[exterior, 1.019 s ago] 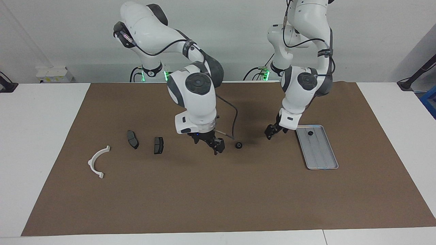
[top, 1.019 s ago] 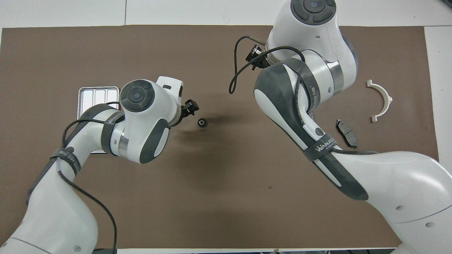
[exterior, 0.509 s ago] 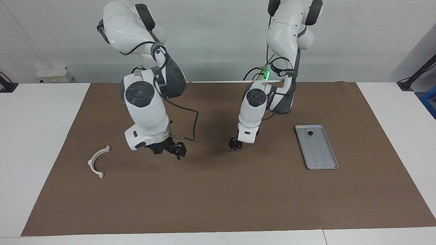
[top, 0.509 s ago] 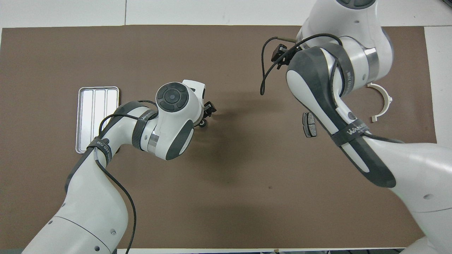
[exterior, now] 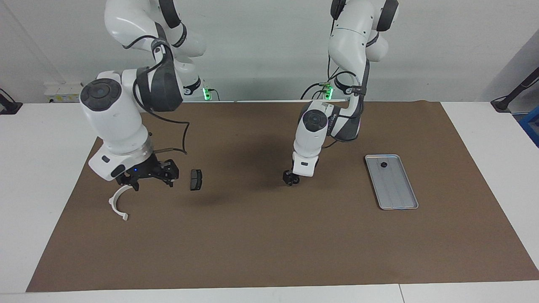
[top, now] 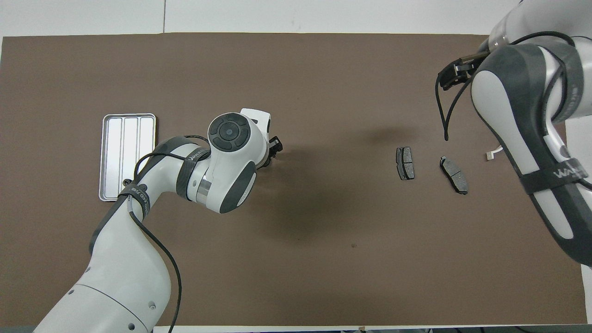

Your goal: Pick bearing gear from pile to tray

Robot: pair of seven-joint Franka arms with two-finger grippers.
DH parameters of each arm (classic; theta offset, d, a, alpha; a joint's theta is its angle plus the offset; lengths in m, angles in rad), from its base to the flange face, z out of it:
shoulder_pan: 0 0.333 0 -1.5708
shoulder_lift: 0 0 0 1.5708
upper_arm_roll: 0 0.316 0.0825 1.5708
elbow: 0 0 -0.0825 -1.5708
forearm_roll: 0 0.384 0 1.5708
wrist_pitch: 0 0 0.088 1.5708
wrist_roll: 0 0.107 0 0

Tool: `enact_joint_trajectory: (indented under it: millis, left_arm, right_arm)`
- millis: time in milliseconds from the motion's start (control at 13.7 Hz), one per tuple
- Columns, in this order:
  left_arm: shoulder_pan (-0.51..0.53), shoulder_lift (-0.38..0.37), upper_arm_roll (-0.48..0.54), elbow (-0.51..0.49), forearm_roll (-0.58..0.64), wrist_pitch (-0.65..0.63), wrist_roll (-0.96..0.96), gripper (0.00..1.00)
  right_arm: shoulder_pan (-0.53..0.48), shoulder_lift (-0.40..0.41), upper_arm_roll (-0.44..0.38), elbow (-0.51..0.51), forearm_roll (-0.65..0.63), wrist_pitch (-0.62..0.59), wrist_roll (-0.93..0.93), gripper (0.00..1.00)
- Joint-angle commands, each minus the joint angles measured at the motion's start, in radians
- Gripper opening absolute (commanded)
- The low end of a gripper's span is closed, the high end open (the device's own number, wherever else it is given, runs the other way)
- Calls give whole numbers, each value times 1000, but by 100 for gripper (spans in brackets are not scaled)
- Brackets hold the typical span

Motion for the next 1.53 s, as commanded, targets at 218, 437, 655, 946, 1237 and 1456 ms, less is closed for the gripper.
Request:
enact_joint_trajectory:
  millis: [218,437,655,946,1237,1456]
  left_arm:
    - [-22,-8,16,-21,18,35,-60,31]
    - [7,-8,18,22,20,-43,-46,5]
    - [95,-75,16,18,26,-148,90,5]
    - [367,-202,12,-33,23,-281,549,5]
    - [549,-202,12,-50,21,-253,842,5]
    - [567,-186,15,-109,20,-136,859,5]
  right_arm:
    - [4,-295,-67,-192,45,-79,-81,100]
    - [10,-365,-77,-186,113,-202,-40,100]
    - [29,-412,-78,-188,120,-261,49,100]
    - [30,-443,-78,-197,123,-325,64,100]
    - [29,-443,-78,-218,123,-342,75,100]
    - [27,-464,-78,-306,123,-255,77,100]
